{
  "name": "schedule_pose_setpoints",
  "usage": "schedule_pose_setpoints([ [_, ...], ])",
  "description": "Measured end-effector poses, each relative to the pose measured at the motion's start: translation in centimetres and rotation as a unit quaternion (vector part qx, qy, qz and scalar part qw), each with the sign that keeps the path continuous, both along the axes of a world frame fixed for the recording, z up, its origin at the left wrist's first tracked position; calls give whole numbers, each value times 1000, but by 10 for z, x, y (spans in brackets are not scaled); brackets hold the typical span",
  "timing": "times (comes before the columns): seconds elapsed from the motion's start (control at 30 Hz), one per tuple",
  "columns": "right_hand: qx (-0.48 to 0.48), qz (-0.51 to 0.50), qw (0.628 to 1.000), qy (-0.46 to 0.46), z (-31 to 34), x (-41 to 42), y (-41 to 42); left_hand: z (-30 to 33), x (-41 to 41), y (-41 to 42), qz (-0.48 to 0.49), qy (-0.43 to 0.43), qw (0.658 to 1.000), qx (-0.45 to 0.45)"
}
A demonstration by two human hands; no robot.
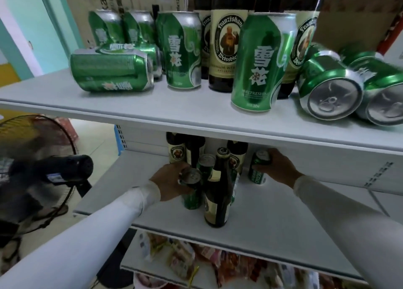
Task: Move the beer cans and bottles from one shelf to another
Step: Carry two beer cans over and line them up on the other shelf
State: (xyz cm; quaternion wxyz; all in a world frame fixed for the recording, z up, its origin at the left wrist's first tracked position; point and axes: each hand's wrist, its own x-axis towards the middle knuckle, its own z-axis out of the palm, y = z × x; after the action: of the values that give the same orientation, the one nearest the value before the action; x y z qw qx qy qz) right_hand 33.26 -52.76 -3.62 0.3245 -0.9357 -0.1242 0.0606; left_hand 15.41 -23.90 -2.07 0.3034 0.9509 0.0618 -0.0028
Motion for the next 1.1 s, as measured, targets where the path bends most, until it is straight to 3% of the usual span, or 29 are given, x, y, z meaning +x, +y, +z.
schedule_pose_setpoints([
  [0.23, -5, 13, 1000, 9, 3, -3, -5, 11, -5, 6, 38, 6, 992, 119],
  [0.47, -29, 46, 998, 35, 6, -32, -22, 10, -4, -2, 101, 30, 984, 147],
  [0.7, -24, 61, 996, 55, 6, -67, -31, 8, -7, 27, -16, 54, 998, -3],
  [0.9, -23, 78, 995, 51, 5, -83, -33, 0, 0, 10, 47, 11, 992, 116],
  [1.1, -9, 88, 995, 42, -3, -88, -35, 5, 1, 13, 10, 57, 983, 176],
])
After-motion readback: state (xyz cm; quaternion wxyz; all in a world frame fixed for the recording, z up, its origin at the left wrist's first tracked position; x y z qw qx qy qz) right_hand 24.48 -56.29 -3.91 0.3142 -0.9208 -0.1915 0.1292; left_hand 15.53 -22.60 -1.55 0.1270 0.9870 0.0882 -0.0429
